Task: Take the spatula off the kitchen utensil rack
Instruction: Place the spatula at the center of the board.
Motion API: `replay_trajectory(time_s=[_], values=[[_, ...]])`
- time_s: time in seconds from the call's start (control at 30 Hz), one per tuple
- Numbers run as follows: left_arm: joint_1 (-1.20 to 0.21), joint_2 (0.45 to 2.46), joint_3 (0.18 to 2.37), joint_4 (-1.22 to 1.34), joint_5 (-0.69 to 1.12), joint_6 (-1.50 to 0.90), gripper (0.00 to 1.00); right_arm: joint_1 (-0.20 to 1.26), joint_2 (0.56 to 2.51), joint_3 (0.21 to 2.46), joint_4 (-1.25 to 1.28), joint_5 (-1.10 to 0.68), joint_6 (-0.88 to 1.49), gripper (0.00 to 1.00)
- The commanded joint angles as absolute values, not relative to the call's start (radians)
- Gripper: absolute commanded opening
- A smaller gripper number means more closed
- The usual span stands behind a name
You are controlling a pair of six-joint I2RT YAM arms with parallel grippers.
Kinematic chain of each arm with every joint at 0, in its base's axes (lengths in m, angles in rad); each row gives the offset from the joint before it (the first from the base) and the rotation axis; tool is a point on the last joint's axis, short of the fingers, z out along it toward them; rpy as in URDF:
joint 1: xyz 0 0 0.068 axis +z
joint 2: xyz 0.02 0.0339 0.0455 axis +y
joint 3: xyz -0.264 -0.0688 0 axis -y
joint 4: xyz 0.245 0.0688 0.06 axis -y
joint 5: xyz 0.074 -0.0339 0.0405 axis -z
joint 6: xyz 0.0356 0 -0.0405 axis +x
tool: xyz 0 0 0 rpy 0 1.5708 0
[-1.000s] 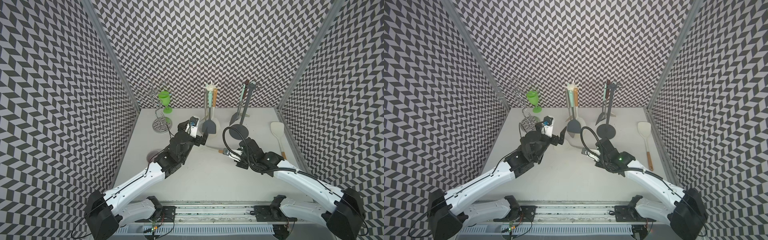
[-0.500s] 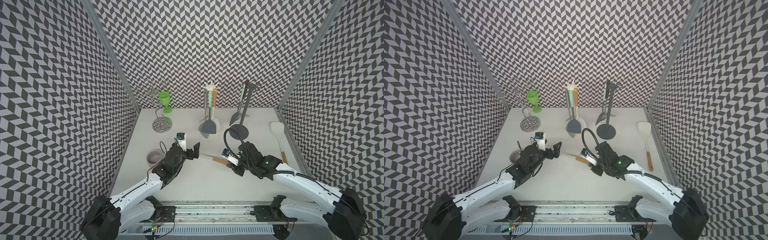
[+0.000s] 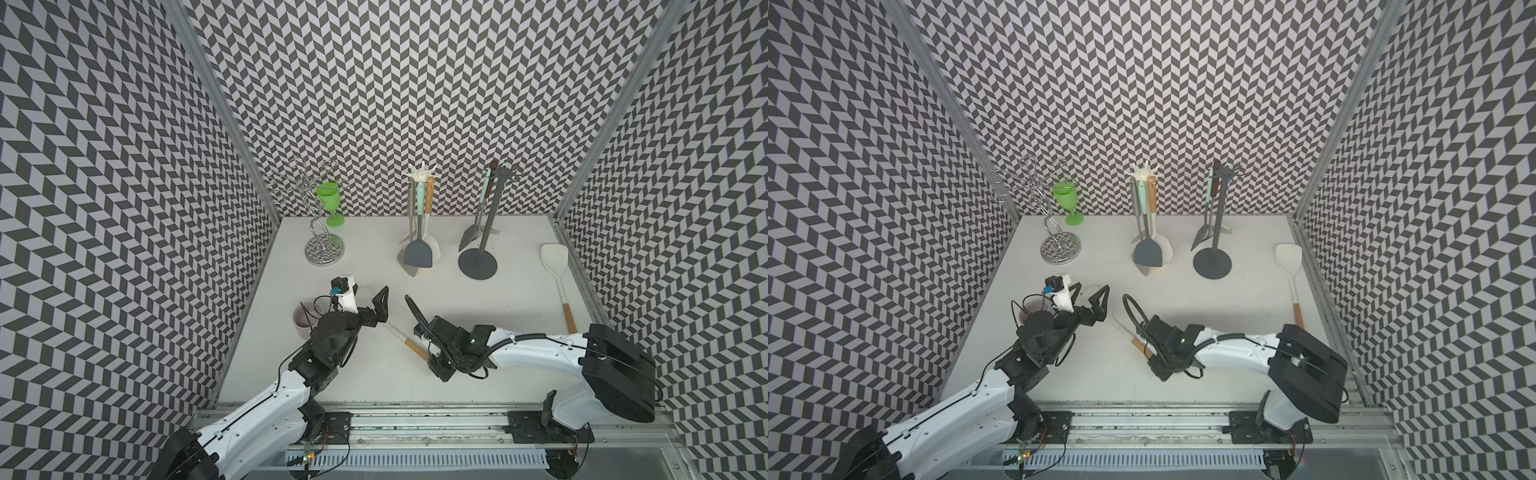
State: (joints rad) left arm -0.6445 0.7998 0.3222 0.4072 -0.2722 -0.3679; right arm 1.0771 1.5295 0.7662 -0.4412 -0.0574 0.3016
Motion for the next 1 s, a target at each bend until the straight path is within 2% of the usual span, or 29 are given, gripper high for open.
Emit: replay_trajectory(time_s=[0.0,0.47,0.63,0.8,0.97], values=[[-0.638,0.794,0.319,0.445,-0.289,-0.364,1.0,1.101,1.467,0.666,-0.369,-0.013,0.535,0.0],[-0.638,0.871,0.328,0.472,-0.25,-0.373,1.0,1.086,1.136,0.393,-0.328,0.147,0.85,0.0],[-0.637,0.862,0.326,0.473,-0.246,-0.373,1.0,1.085,0.926,0.314,-0.372,0.246,0.974,0.0],[-0.637,0.862,0.328,0.475,-0.235,-0.374,1.0,1.084,0.71,0.304,-0.497,0.381,1.046,0.0],[-0.638,0.868,0.329,0.476,-0.224,-0.378,1.0,1.059,0.655,0.338,-0.548,0.456,1.071,0.0]])
